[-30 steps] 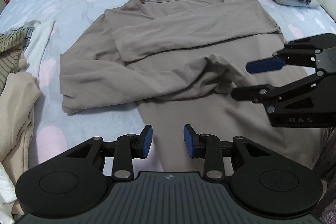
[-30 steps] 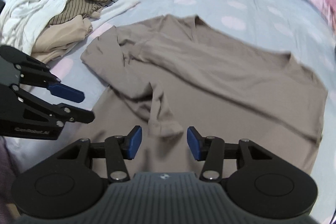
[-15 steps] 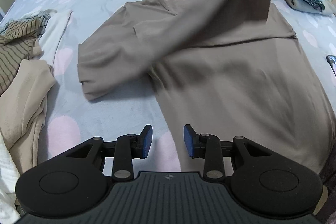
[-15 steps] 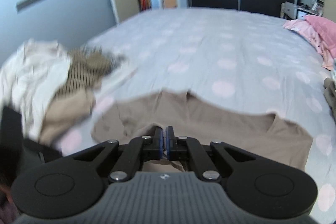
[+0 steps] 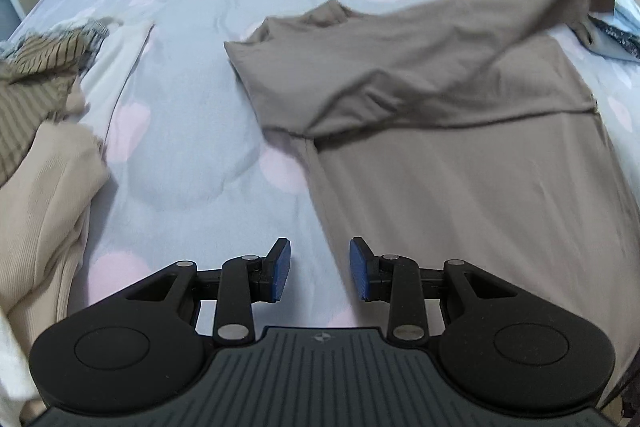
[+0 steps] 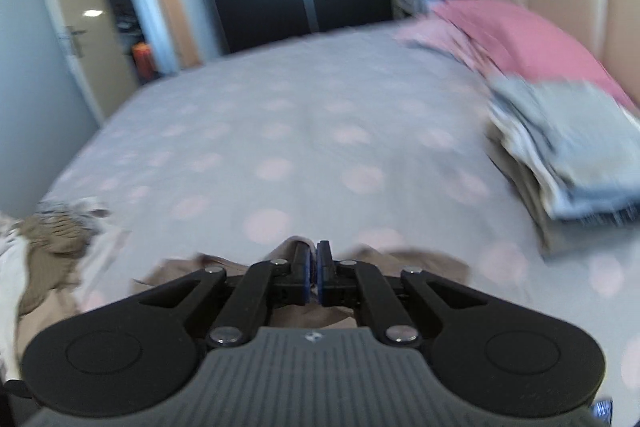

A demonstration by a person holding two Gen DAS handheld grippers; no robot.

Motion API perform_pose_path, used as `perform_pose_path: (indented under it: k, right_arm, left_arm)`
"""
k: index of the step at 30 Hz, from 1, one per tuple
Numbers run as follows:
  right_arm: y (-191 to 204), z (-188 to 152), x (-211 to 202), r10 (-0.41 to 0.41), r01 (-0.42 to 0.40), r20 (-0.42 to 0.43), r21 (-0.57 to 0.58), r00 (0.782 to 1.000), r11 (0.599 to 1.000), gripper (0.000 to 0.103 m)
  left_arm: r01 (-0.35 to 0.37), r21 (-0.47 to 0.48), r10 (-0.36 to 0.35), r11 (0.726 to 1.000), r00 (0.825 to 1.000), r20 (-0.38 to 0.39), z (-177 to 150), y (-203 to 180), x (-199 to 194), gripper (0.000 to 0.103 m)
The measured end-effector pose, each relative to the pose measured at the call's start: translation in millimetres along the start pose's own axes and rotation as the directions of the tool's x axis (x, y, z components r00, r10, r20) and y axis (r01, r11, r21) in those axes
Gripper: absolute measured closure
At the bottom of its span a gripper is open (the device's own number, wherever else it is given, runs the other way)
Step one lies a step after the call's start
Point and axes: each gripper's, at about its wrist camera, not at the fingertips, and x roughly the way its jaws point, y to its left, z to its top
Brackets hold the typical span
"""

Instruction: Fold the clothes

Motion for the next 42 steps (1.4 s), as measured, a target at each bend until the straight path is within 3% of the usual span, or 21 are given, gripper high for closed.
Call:
perform_pose_path:
  k: [5,9,10,11,14,25,28,37,42]
  right_arm:
    - [-35,-6,31,-0.023,0.037,-0.149,0.090,0.989,0.995,0.099]
    - [-47,-5,41,-0.023,0.042,-0.201,0.092,0.979,0.995,0.100]
    - [-51,-4,43,-0.028,0.049,-0.208,0.095,0.978,0.994,0.100]
    - [-56,-3,45,-0.034,0.056,-0.215,0.097,0.976,0.994,0.100]
    - [-73,-2,59,-0.049,0.085,-0.259,0.130,0.965,0.988,0.100]
    - [-118,-15,108,-0.108,0.202,-0.369,0.226,0.923,0.953,0.097]
    - [-125,-14,106,-0.118,0.211,-0.358,0.236,0.926,0.949,0.090]
    - [-135,-8,72,-0.065,0.128,-0.285,0.210,0.956,0.969,0.068]
    - [-142,-4,56,-0.056,0.107,-0.274,0.176,0.960,0.979,0.064]
  left_arm:
    - [-0.035,0.047,0.033,0.998,0.999,0.043,22,-5,14,0.073]
    - [-0.060,-0.007,0.060,0.998,0.998,0.032,38,2,33,0.073]
    - [-0.045,-0.022,0.046,0.999,0.999,0.029,40,4,37,0.076]
    - [-0.043,-0.022,0.044,0.999,0.999,0.029,42,4,40,0.088]
    - [-0.112,0.000,0.112,0.994,0.993,0.024,41,3,44,0.101]
    - [-0.071,-0.087,0.073,0.994,0.997,0.010,35,26,44,0.101]
    - [-0.074,-0.080,0.075,0.994,0.997,0.009,36,24,45,0.101]
    - [-0.091,-0.061,0.092,0.994,0.996,0.009,38,17,44,0.099]
    - [-0.093,-0.035,0.094,0.995,0.995,0.029,45,10,31,0.089]
